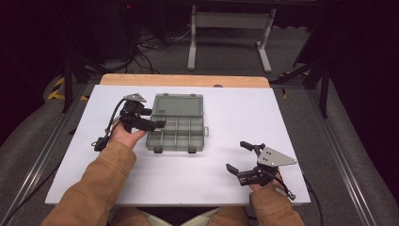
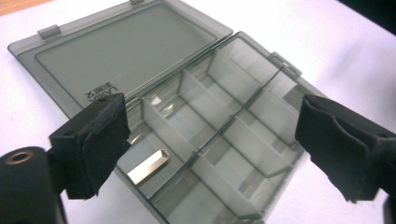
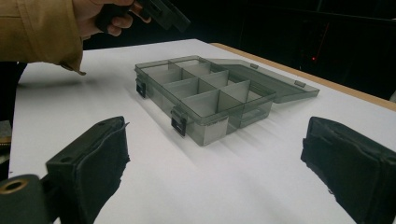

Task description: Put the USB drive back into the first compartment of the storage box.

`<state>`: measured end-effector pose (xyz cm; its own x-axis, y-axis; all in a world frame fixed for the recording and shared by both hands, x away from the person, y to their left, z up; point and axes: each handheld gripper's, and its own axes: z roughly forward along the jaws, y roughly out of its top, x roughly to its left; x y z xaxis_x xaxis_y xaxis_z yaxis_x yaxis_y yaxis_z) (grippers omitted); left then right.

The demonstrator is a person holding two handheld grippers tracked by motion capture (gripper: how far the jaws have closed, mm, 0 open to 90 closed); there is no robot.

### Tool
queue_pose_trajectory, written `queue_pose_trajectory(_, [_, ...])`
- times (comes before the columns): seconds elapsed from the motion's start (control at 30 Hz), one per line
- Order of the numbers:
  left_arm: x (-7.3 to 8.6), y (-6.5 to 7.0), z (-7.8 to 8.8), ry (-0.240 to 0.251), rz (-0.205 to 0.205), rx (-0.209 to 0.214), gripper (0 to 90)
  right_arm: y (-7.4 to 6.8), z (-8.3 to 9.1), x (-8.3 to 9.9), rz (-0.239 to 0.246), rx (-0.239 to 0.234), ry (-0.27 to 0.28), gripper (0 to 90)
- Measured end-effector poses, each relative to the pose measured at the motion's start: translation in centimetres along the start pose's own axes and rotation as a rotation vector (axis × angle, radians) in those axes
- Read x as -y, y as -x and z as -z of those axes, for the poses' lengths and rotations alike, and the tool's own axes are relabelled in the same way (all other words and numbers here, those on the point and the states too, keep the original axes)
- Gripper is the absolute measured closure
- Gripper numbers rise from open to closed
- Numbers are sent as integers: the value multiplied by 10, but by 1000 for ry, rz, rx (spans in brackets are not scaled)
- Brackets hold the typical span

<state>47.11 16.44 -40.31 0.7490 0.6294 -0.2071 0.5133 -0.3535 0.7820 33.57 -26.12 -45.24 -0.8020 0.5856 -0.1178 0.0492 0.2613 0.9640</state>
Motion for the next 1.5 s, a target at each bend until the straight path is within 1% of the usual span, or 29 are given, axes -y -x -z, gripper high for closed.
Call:
queue_pose_trajectory(0.13, [-1, 9, 5, 6, -17, 10, 67, 0, 0, 0, 0, 0, -1, 71])
queue_pose_trajectory(0.23, [-2, 16, 8, 18, -26, 16, 57, 0, 0, 0, 0, 0, -1, 71])
queue_pose_trajectory(0.33, [-2, 22, 14, 30, -43, 22, 51, 0, 0, 0, 0, -1, 0, 71])
queue_pose_trajectory(0.43, [0, 28, 21, 53, -60, 26, 45, 0, 1, 0, 0, 1, 1, 71])
queue_pose_trajectory(0.5, [3, 32, 28, 79, -78, 25, 39, 0, 0, 0, -1, 0, 1, 71])
queue_pose_trajectory(0.57, [5, 34, 32, 92, -91, 26, 36, 0, 0, 0, -1, -1, 0, 71])
queue_pose_trajectory(0.6, [7, 35, 35, 104, -92, 24, 35, 0, 0, 0, -1, -1, 0, 71])
queue_pose_trajectory(0.63, [10, 38, 41, 130, -107, 23, 32, 0, 0, 0, -1, -1, 0, 71])
queue_pose_trajectory(0.7, [12, 40, 43, 138, -112, 24, 32, 0, 0, 0, -1, 0, 0, 72])
queue_pose_trajectory(0.73, [14, 41, 45, 144, -120, 24, 32, 0, 0, 0, -1, 0, 0, 71])
queue_pose_trajectory(0.77, [18, 44, 49, 155, -137, 31, 31, 0, 0, 0, 0, 1, 1, 71])
queue_pose_trajectory(0.8, [18, 44, 49, 155, -137, 31, 32, 0, 0, 0, 0, 1, 1, 71])
queue_pose_trajectory(0.87, [23, 48, 54, 166, -158, 29, 32, 0, 0, 0, -1, 1, 1, 71])
queue_pose_trajectory(1.03, [35, 54, 65, 214, -190, 33, 32, -1, 0, 0, -1, 1, 1, 71])
queue_pose_trajectory(1.13, [43, 56, 71, 256, -207, 37, 35, -1, 0, 0, 0, 0, 1, 71])
queue_pose_trajectory(1.2, [49, 56, 75, 283, -213, 32, 37, -1, 0, 0, 0, 0, 1, 71])
queue_pose_trajectory(1.27, [54, 57, 78, 305, -209, 33, 38, -1, 0, 0, 1, 0, 0, 71])
queue_pose_trajectory(1.43, [69, 56, 80, 348, -208, 29, 38, -1, 0, 0, 1, 0, 2, 71])
queue_pose_trajectory(1.47, [75, 55, 81, 360, -207, 33, 37, -1, 0, 0, 2, 0, 3, 71])
queue_pose_trajectory(1.5, [75, 55, 81, 360, -207, 33, 36, -1, 0, 0, 2, 0, 3, 71])
